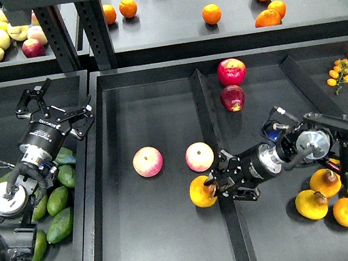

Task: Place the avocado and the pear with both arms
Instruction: 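Lift the fruit half and carry it to the bin of fruit halves, then lower the fruit half beside the others and open the right gripper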

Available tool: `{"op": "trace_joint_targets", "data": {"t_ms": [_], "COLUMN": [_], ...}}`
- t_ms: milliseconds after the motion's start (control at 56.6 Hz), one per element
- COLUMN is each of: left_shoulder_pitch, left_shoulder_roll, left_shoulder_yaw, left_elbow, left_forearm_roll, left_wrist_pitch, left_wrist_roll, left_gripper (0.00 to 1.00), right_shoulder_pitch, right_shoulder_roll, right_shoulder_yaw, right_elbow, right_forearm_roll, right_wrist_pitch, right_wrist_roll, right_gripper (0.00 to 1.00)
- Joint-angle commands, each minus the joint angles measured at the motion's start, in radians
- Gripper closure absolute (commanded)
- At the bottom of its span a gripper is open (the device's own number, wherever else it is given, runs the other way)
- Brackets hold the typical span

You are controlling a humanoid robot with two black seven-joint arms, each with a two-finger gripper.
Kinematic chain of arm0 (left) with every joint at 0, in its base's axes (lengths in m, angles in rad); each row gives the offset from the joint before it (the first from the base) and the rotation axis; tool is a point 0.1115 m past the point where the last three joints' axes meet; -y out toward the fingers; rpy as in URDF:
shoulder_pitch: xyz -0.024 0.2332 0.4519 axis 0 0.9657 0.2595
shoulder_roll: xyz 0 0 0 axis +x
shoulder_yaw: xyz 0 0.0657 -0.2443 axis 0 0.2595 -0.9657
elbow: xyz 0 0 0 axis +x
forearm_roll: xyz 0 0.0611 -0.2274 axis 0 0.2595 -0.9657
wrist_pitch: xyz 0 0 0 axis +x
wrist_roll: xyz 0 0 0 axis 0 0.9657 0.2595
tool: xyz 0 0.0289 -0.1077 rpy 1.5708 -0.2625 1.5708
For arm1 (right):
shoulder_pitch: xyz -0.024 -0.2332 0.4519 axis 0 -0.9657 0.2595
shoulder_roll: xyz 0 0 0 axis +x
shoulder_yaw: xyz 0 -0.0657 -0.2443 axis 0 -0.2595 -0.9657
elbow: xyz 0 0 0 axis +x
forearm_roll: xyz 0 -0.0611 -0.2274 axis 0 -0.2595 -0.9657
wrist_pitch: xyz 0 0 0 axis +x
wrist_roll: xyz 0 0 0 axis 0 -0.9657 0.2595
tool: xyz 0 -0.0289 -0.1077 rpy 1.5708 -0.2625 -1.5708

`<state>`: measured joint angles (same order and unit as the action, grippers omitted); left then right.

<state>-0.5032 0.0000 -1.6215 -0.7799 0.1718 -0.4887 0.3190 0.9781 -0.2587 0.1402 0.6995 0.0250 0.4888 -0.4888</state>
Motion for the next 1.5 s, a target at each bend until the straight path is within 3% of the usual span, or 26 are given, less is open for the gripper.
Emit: {"op": "trace_joint_targets", "data": {"t_ms": [0,141,318,866,919,1149,1167,1255,1485], "left_shoulder_pitch": [0.002,0.002,0.002,0.002,0.002,0.002,0.002,0.002,0.005], "left_shoulder_roll": [0.0,0.0,0.0,0.0,0.0,0.0,0.0,0.0,0.0], "left_shoulder_yaw": [-0.001,0.0,0.0,0.0,0.0,0.0,0.002,0.0,-0.001], "left_elbow": [0.001,0.001,-0.001,-0.01,-0.01,-0.007,-0.009,-0.009,-0.009], "left_forearm_roll": [0.0,0.0,0.0,0.0,0.002,0.002,0.002,0.002,0.002], "left_wrist_pitch": [0.0,0.0,0.0,0.0,0.0,0.0,0.0,0.0,0.0], "left_wrist_roll": [0.0,0.002,0.002,0.002,0.002,0.002,0.002,0.002,0.003], "left_gripper": [0.01,0.01,0.01,0.01,0.01,0.01,0.01,0.01,0.01], "right_shoulder_pitch": [0.031,0.019,-0.019,-0.179,-0.177,-0.128,-0.128,-0.134,-0.139], "right_shoulder_roll": [-0.073,-0.163,-0.18,-0.122,-0.122,-0.183,-0.217,-0.243,-0.267], "right_shoulder_yaw": [-0.056,-0.16,-0.202,-0.209,-0.206,-0.147,-0.096,-0.027,0.081], "right_elbow": [0.021,0.04,0.043,-0.032,-0.032,0.011,0.03,0.054,0.06], "right_forearm_roll": [0.033,0.033,0.033,0.026,0.027,0.038,0.038,0.041,0.116], "right_wrist_pitch": [0.0,0.0,0.0,0.0,0.0,0.0,0.0,0.0,0.0], "right_wrist_roll": [0.0,0.0,0.0,0.0,0.0,0.0,0.0,0.0,0.0], "right_gripper": [0.98,0.98,0.97,0.94,0.88,0.37,0.27,0.1,0.01]}}
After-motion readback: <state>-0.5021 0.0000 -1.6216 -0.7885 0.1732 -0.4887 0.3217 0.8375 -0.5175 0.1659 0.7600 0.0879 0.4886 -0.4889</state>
